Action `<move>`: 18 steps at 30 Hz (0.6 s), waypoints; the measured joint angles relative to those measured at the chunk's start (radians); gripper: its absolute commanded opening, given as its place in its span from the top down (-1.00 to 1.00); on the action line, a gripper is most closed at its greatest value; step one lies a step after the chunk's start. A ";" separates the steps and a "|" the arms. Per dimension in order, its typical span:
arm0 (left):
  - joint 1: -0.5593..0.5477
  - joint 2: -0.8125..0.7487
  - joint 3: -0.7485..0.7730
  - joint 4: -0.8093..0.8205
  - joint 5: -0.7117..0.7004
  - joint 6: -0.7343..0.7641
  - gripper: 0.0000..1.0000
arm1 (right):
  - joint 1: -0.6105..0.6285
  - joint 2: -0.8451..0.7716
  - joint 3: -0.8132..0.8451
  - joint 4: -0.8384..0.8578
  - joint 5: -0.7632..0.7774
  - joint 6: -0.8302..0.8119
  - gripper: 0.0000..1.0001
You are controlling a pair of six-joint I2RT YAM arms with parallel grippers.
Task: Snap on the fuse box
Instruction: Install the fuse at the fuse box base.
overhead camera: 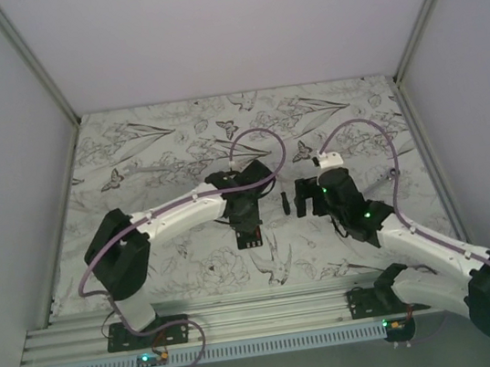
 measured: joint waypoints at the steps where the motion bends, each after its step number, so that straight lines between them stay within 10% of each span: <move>1: -0.003 0.011 0.007 -0.008 -0.010 -0.012 1.00 | -0.002 -0.014 -0.010 -0.005 0.026 0.000 -1.00; 18: -0.026 0.138 0.083 -0.053 -0.078 -0.106 1.00 | -0.009 -0.153 -0.072 -0.049 0.178 0.008 -0.99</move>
